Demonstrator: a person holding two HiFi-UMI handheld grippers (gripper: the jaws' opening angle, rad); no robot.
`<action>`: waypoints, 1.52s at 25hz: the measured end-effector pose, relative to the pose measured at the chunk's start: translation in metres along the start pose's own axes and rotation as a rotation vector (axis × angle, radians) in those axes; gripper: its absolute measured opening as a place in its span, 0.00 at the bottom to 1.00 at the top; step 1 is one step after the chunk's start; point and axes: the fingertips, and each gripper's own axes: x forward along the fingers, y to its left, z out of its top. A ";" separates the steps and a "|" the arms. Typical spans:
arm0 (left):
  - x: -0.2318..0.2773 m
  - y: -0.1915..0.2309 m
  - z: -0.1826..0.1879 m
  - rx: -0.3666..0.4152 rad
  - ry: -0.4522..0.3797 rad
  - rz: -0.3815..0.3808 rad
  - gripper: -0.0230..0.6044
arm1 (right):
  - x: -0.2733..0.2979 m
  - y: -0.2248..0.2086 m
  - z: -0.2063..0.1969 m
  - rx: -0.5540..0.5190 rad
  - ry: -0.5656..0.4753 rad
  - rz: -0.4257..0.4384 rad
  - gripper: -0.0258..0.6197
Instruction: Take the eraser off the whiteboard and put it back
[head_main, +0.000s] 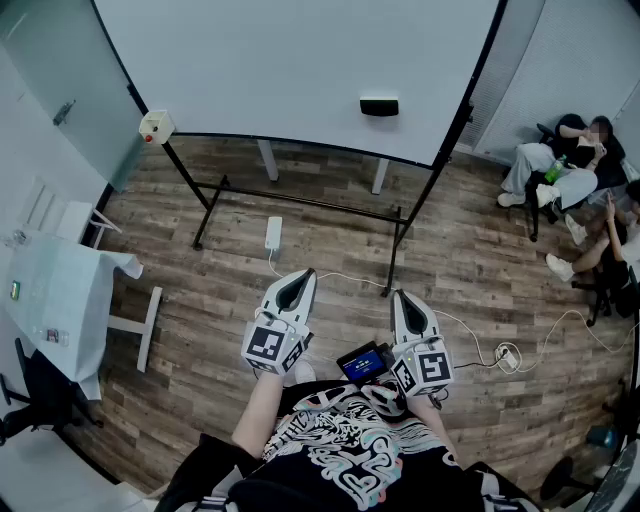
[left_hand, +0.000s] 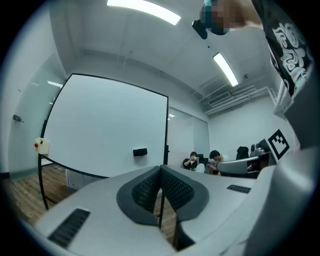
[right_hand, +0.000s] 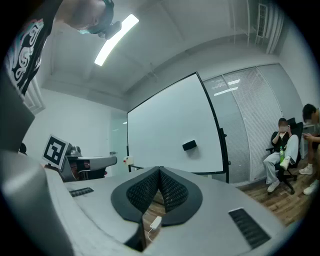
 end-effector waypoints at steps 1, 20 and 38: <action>0.002 0.001 -0.001 0.016 0.010 0.008 0.07 | -0.001 0.000 -0.002 0.001 0.004 0.001 0.05; 0.021 -0.018 -0.005 0.037 0.030 0.075 0.07 | -0.008 -0.017 -0.008 -0.024 0.023 0.078 0.05; 0.034 -0.026 -0.003 0.048 0.022 0.083 0.07 | -0.016 -0.038 0.002 -0.052 -0.036 0.022 0.05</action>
